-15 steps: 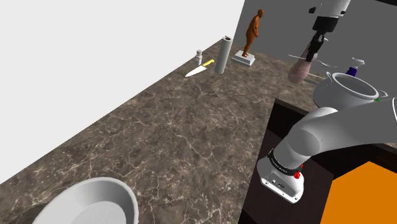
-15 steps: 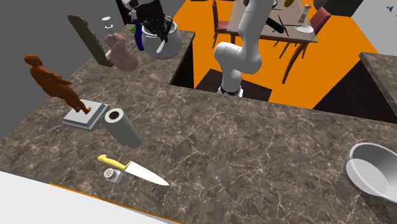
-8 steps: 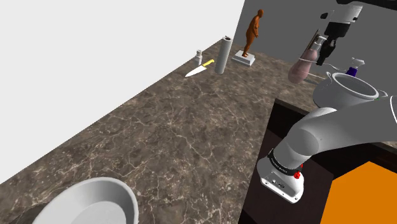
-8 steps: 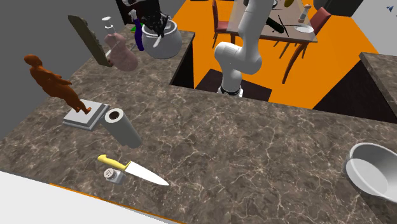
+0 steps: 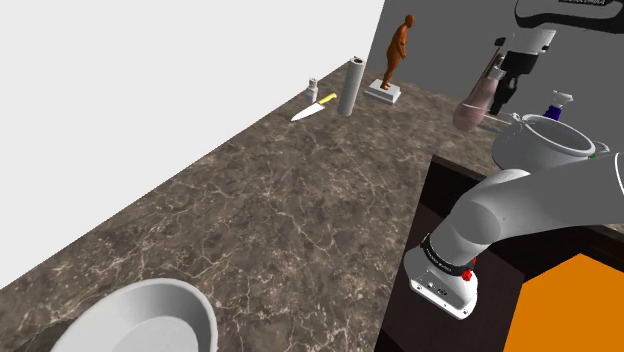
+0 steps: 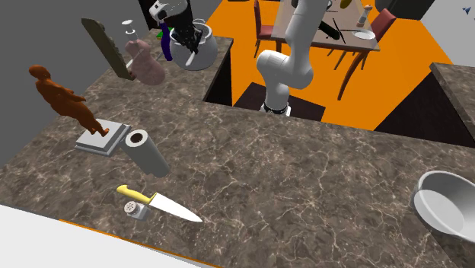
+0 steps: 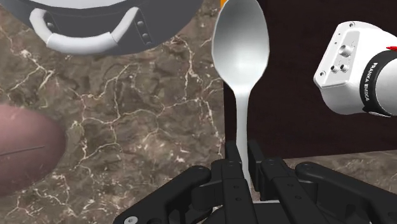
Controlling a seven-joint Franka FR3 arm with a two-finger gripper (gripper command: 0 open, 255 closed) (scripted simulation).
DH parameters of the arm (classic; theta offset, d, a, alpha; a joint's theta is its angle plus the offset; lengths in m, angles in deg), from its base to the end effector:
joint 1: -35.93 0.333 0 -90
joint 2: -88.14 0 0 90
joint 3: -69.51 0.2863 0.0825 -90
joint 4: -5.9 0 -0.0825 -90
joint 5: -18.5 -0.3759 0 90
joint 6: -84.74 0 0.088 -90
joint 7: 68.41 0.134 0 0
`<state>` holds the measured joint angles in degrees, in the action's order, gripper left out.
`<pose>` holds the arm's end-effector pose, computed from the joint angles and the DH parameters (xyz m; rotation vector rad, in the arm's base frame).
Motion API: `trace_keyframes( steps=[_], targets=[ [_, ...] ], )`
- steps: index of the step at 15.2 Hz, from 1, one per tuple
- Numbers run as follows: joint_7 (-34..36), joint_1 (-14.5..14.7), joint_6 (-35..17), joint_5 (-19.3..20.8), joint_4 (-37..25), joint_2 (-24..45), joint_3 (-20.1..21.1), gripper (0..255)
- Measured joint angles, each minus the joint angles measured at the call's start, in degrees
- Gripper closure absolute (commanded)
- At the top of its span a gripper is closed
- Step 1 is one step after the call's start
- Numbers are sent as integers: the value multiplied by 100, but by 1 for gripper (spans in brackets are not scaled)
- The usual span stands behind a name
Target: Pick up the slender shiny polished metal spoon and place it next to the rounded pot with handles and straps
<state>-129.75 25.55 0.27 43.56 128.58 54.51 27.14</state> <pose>0.1678 -0.3752 0.4929 -2.9716 -0.4228 0.2455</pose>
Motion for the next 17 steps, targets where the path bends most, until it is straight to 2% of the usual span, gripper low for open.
trace_keyframes(
  steps=[17],
  targets=[
    [140,-33,-1257,269,1153,68,-475,255]
  ],
)
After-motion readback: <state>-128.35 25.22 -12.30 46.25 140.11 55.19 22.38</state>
